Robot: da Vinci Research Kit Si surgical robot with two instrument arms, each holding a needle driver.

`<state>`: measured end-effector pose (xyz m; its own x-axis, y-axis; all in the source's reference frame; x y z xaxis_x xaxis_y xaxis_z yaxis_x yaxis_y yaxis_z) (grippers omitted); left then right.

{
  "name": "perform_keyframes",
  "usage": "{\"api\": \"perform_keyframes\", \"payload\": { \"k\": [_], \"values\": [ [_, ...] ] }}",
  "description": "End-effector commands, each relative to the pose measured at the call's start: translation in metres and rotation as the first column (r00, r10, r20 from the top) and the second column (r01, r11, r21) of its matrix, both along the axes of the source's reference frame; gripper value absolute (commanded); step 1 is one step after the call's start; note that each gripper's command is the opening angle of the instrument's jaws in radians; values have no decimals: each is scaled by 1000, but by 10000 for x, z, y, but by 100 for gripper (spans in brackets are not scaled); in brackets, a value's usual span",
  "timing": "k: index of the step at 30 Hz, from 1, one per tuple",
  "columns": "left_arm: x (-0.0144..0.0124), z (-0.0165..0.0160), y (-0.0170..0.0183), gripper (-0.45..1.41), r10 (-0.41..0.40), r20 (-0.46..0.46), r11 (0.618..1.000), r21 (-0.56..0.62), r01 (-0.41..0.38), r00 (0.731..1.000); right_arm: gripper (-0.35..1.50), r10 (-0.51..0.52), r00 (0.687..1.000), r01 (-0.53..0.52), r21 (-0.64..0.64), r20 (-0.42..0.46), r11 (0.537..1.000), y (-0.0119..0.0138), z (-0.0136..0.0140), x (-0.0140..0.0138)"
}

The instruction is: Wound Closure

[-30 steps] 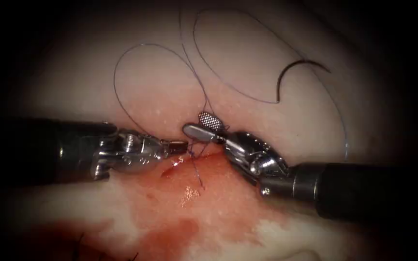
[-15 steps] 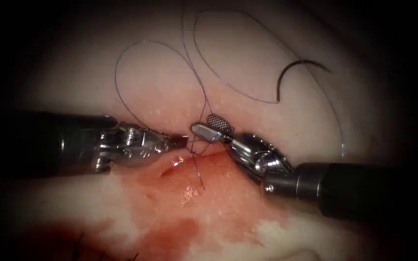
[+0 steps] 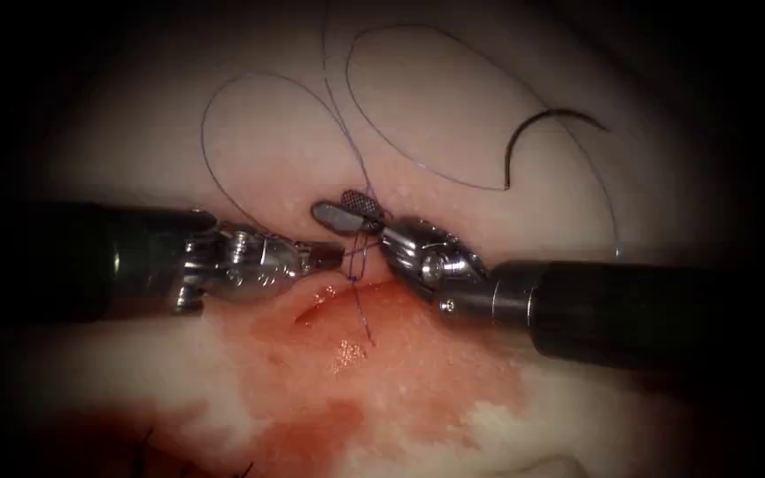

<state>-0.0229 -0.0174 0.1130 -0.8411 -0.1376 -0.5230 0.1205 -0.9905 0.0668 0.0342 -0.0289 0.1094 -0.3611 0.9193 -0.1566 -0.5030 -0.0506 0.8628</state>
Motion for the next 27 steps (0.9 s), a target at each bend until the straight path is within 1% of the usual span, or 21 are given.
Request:
{"api": "perform_keyframes", "payload": {
  "k": [1, 4, 5, 6, 7, 10, 11, 13, 14, 15, 19, 23, 24, 25, 27],
  "values": [
    [-5, 5, 0, -45, 1, 2, 1000, -1, -1, 1000, 88, 16, 1000, -16, -2, 6, 1000, 3, -2, 3],
    [-4, 5, 0, -45, 3, 0, 1000, 1, -3, 1000, 79, 17, 999, -16, -31, 35, 999, 6, -11, -3],
    [-4, 5, 0, -45, 3, 0, 1000, 1, -3, 1000, 79, 17, 999, -16, -31, 35, 999, 6, -11, -3],
    [-4, 6, 1, -45, 3, 1, 1000, 1, -3, 1000, 41, 11, 999, -9, -44, 37, 999, 6, -16, -3],
    [-3, 6, 1, -45, 7, 2, 1000, 4, -7, 1000, -35, -32, 999, 34, -86, 27, 996, 5, -22, -3],
    [-1, 6, 1, -45, 7, 1, 1000, 3, -7, 1000, -35, -70, 997, 75, -139, 37, 987, 4, -33, -4],
    [-1, 6, 1, -45, 7, 1, 1000, 3, -7, 1000, -35, -70, 997, 75, -139, 37, 987, 4, -33, -4],
    [0, 6, 3, -45, 3, 0, 1000, 6, -3, 1000, -35, -110, 993, 116, -176, 45, 978, 5, -47, -7],
    [0, 6, 3, -45, 3, 0, 1000, 6, -3, 1000, -35, -110, 993, 116, -176, 45, 978, 5, -47, -7],
    [2, 6, 4, -45, 4, -1, 1000, 5, -4, 1000, -35, -131, 990, 138, -190, 48, 972, 2, -54, -11],
    [10, 10, 9, -45, -12, -8, 1000, 11, 12, 1000, -35, -169, 985, 173, -205, 40, 963, -12, -62, -22],
    [14, 10, 11, -45, -16, -11, 1000, 12, 16, 1000, -35, -198, 979, 202, -225, 43, 953, -18, -70, -30],
    [16, 11, 12, -45, -19, -10, 1000, 15, 20, 1000, -35, -209, 977, 213, -233, 43, 949, -20, -73, -33],
    [22, 12, 18, -45, -24, -18, 1000, 14, 25, 1000, -35, -255, 966, 256, -255, 38, 932, -24, -82, -35],
    [30, 13, 26, -45, -34, -24, 999, 18, 34, 999, -35, -297, 954, 293, -274, 29, 916, -31, -88, -35]
  ]
}}
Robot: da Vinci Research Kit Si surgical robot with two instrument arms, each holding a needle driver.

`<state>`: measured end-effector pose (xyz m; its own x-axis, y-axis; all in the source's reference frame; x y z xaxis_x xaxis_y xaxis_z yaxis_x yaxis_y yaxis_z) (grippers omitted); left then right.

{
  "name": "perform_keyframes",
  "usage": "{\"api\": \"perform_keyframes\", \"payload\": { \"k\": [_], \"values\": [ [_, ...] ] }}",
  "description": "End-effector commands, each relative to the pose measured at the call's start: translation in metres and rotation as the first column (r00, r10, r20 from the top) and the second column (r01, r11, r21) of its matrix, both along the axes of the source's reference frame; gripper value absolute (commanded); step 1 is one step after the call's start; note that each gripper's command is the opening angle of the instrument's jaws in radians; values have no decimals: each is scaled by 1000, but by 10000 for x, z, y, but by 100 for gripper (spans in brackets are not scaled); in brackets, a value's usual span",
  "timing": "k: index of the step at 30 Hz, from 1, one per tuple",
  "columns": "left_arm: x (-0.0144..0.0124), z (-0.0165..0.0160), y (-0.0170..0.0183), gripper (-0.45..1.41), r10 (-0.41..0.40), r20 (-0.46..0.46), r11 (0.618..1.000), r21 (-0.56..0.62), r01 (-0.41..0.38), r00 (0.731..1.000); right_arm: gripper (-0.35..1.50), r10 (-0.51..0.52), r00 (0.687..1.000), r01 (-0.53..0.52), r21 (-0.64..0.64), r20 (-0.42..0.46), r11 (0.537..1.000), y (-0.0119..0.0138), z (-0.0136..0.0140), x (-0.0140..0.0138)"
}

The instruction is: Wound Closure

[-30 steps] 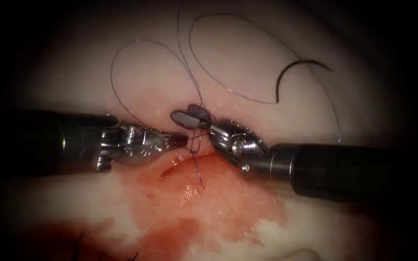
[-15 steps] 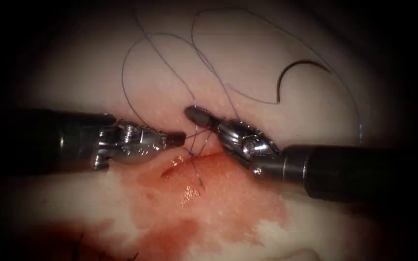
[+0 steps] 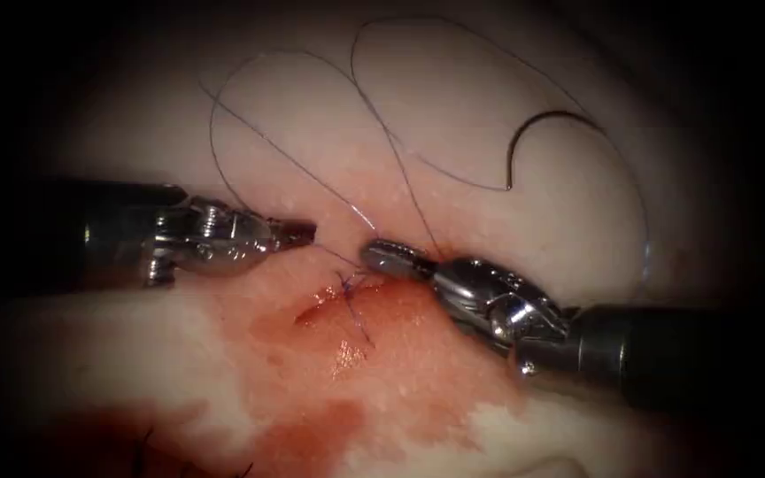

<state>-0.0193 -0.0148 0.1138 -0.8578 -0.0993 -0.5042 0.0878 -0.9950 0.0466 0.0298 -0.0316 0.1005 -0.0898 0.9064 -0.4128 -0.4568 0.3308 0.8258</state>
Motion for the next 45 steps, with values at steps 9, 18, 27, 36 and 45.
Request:
{"api": "perform_keyframes", "payload": {
  "k": [9, 18, 27, 36, 45],
  "values": [
    [6, 12, 35, -45, -14, -17, 1000, 4, 14, 1000, -35, -298, 950, 294, -55, -91, 954, -18, 1, 15],
    [13, 31, 64, -45, -34, -24, 999, 12, 35, 999, -35, -623, 762, 580, -239, -180, 779, -12, -5, 13],
    [15, 40, 83, -45, -47, -22, 999, 14, 47, 999, -35, -819, 518, 754, -321, -245, 573, -18, -10, 21],
    [12, 62, 120, -45, -69, -19, 998, 5, 69, 997, -35, -940, 293, 728, -678, 173, 102, -16, -8, 15],
    [15, 68, 126, -45, -76, -18, 997, 4, 76, 997, 5, -901, 200, 616, -764, 384, -189, -25, -15, 10]
  ]
}}
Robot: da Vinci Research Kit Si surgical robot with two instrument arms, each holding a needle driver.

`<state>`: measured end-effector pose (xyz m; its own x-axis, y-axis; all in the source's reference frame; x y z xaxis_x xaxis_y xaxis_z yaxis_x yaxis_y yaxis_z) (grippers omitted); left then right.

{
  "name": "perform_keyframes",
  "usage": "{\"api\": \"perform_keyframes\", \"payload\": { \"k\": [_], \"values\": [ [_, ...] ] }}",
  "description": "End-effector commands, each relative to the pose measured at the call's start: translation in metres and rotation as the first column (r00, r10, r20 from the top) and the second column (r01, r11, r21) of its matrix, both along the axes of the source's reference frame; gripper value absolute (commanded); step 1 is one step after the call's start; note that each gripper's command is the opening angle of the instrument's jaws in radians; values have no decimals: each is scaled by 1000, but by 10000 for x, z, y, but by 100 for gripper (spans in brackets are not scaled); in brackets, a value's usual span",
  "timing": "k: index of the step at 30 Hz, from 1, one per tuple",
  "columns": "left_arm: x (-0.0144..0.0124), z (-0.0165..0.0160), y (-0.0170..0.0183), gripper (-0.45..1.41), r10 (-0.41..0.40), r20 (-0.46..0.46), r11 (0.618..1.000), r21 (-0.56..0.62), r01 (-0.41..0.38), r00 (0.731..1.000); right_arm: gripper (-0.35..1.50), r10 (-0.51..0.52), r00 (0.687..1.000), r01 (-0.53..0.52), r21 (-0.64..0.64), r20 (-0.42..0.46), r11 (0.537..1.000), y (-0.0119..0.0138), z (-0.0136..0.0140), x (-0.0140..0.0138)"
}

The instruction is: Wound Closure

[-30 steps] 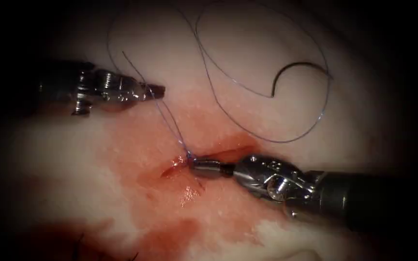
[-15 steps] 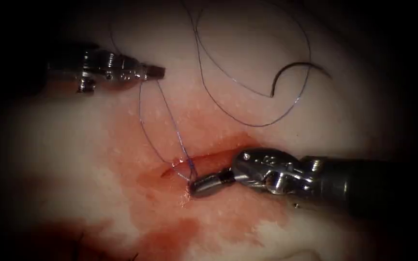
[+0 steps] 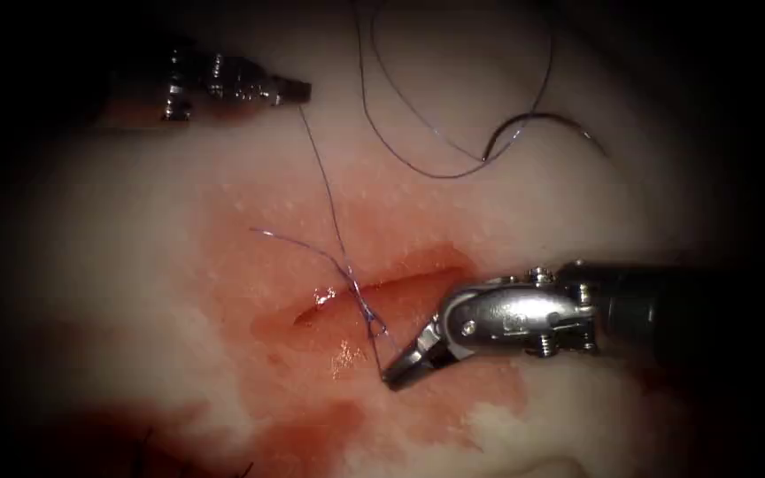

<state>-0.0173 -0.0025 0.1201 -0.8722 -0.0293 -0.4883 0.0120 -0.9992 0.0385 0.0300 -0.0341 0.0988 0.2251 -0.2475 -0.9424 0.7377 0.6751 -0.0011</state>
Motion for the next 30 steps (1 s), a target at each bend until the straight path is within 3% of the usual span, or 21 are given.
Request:
{"api": "perform_keyframes", "payload": {
  "k": [1, 5, 6, 7, 11, 12, 13, 14, 15, 23, 25, 27, 30],
  "values": [
    [-5, 5, 3, -45, 1, 1, 1000, -3, -1, 1000, 5, -6, 1000, 6, -3, 3, 1000, 0, 1, 8],
    [-3, 9, 9, -45, -6, 3, 1000, -2, 6, 1000, 0, -112, 994, 112, -25, 13, 993, -12, -5, 3],
    [-2, 9, 10, -45, -6, 3, 1000, -2, 6, 1000, 7, -138, 990, 138, -21, 4, 990, -18, -10, -1],
    [-3, 9, 9, -45, -6, 3, 1000, -2, 6, 1000, 19, -144, 989, 143, 8, 26, 990, -22, -14, -4],
    [-4, 7, 6, -45, -8, 1, 1000, -2, 8, 1000, 21, -136, 988, 132, 51, 68, 990, -22, -17, -7],
    [-5, 6, 5, -45, -8, 1, 1000, -2, 8, 1000, 34, -104, 988, 96, 78, 111, 992, -20, -18, -6],
    [-5, 6, 5, -45, -8, 1, 1000, -2, 8, 1000, 34, -104, 988, 96, 78, 111, 992, -20, -18, -6],
    [-7, 3, 2, -45, -11, 0, 1000, -1, 11, 1000, 106, 36, 925, -137, 242, 379, 961, -14, -19, -5],
    [-8, 1, 0, -45, -12, -1, 1000, 0, 12, 1000, 110, 72, 871, -243, 298, 486, 923, -10, -21, -5],
    [-10, -6, -8, -45, -14, -2, 1000, 2, 14, 1000, 115, 126, 787, -393, 333, 604, 857, -10, -29, 5],
    [-9, -6, -9, -45, -13, -2, 1000, 2, 13, 1000, 113, 120, 746, -442, 352, 655, 825, -11, -29, 10],
    [-7, -7, -10, -45, -11, 0, 1000, 2, 11, 1000, 111, 106, 683, -508, 366, 722, 780, -15, -24, 12],
    [-6, -7, -10, -45, -10, 0, 1000, 2, 10, 1000, 111, 54, 647, -548, 415, 760, 726, -22, -18, 13]
  ]
}}
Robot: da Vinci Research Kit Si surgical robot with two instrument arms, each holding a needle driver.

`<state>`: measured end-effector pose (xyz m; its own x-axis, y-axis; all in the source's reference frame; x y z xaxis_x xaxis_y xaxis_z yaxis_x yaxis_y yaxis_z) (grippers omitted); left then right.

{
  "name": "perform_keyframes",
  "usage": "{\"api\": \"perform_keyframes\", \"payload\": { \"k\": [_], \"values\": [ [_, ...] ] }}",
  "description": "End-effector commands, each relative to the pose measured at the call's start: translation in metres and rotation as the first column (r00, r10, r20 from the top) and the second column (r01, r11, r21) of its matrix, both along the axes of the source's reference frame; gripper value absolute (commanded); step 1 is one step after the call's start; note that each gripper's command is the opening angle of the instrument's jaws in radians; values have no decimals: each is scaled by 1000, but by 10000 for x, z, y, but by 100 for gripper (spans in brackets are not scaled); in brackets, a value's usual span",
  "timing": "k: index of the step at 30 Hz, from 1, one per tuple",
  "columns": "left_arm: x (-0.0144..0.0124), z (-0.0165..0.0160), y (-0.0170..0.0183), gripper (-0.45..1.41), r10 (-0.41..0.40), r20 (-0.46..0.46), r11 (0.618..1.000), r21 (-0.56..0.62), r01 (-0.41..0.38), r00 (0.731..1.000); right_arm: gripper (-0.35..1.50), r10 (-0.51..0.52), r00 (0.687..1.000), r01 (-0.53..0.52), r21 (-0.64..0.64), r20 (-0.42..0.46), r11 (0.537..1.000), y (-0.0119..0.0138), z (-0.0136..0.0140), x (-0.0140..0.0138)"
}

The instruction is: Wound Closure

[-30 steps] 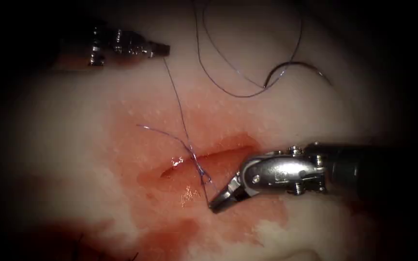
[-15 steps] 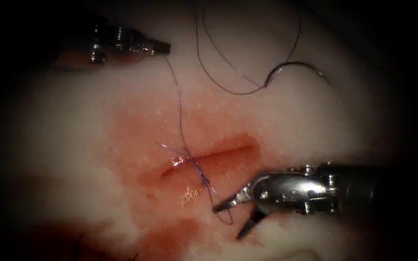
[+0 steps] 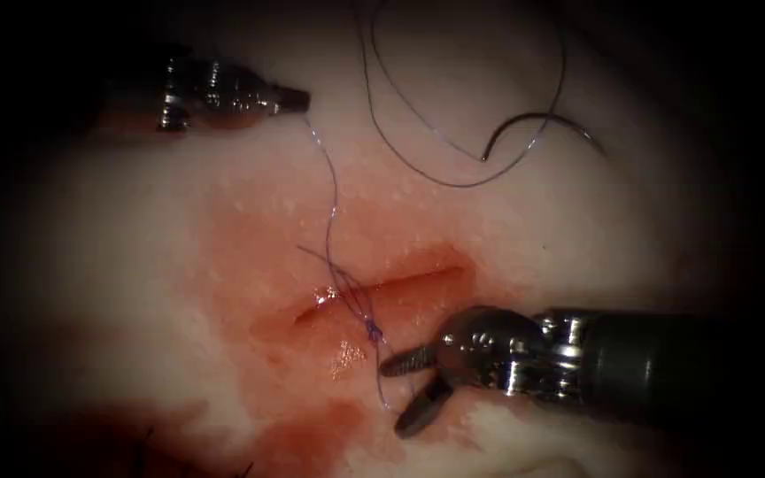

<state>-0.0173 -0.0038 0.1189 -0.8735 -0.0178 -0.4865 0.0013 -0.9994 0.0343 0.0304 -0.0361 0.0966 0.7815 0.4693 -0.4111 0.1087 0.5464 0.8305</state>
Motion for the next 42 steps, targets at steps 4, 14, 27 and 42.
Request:
{"api": "perform_keyframes", "payload": {
  "k": [4, 14, 27, 42],
  "values": [
    [-5, 5, 3, -45, 2, 2, 1000, -3, -2, 1000, 93, 11, 1000, -14, 183, 18, 983, -16, 14, 12],
    [-1, 9, 8, -45, 5, 5, 1000, -3, -5, 1000, 78, -149, 986, 167, 313, -79, 935, -58, -12, 10],
    [3, 16, 20, -45, 3, 9, 1000, -7, -3, 1000, 22, -387, 864, 457, 179, -322, 871, -82, -52, -52],
    [0, 11, 12, -45, 0, 6, 1000, -7, 0, 1000, 118, 121, 946, -147, -66, -299, 987, 28, -84, -65]
  ]
}}
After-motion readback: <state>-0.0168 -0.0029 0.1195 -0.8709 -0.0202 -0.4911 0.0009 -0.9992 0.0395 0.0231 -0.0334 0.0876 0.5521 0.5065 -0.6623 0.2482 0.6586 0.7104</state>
